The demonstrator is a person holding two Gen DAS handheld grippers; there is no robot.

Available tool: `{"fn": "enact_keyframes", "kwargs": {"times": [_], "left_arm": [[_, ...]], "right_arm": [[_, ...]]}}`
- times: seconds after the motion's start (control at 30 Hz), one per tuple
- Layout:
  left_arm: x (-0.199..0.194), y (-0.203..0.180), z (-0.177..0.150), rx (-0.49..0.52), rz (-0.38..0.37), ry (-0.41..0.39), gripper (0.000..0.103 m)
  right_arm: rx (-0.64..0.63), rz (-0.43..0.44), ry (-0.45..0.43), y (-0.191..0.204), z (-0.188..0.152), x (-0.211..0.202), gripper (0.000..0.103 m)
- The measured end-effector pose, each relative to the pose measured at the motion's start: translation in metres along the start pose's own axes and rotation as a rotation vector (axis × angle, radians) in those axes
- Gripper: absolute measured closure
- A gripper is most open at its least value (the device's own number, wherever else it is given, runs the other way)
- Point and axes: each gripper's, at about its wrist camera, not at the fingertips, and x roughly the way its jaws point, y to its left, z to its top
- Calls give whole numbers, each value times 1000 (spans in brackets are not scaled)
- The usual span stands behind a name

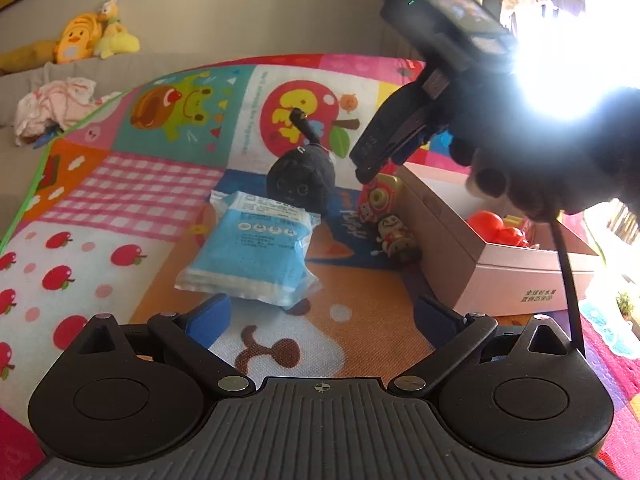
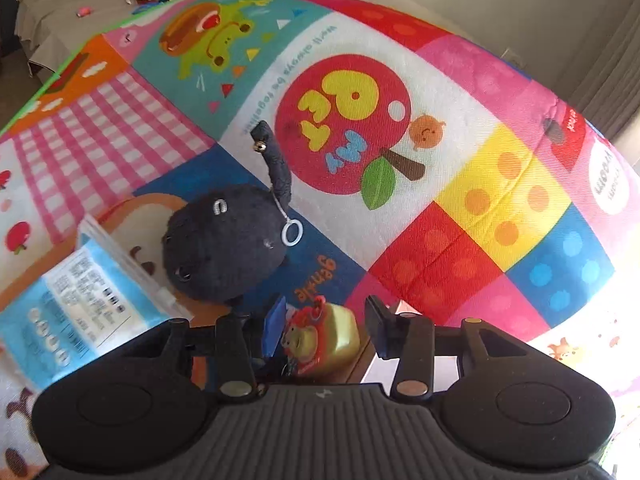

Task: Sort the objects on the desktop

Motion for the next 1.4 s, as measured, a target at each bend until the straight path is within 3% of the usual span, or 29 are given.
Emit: {"fn": "enact_keyframes", "kwargs": {"times": [0.2,0.23,0.3,0.4,0.53,0.63,0.73,0.83,0.9,1.03,1.1,1.27,1.37,1.4], "left_arm": [[1,5,0,-34,-22,6,2],[1,5,0,-35,-23,5,2],[0,5,1,-35,-26,5,2],[1,5,1,-35,-25,6,2],[2,5,0,-38,-23,15,2],[3,5,0,-38,-16,23,2],[4,3,0,-28,-7,28,2],[5,0,0,-8,2,37,2],[6,-3,0,6,11,44,2],[7,-10,0,61,16,50,2],[7,-17,0,108,20,43,2],[13,-44,8,245,-16,22,3],[31,-55,18,290,-31,40,19],[40,-57,20,297,-27,52,23]], "right_arm": [[-5,57,101,1,-1,28,59],[-21,62,102,3,-4,24,63],[-32,88,110,7,-11,14,81],[-12,112,65,9,-23,-19,85],[76,207,-54,-6,-43,-89,85],[147,287,-125,-22,-69,-139,85],[227,373,-129,-34,-105,-167,85],[304,442,-87,-40,-148,-170,84],[346,413,-70,-41,-177,-166,84],[394,194,-88,-41,-231,-158,68],[446,162,-91,-46,-250,-154,50],[528,96,-103,-47,-293,-147,29],[538,52,-137,-42,-307,-148,14],[547,57,-146,-41,-310,-148,13]]}}
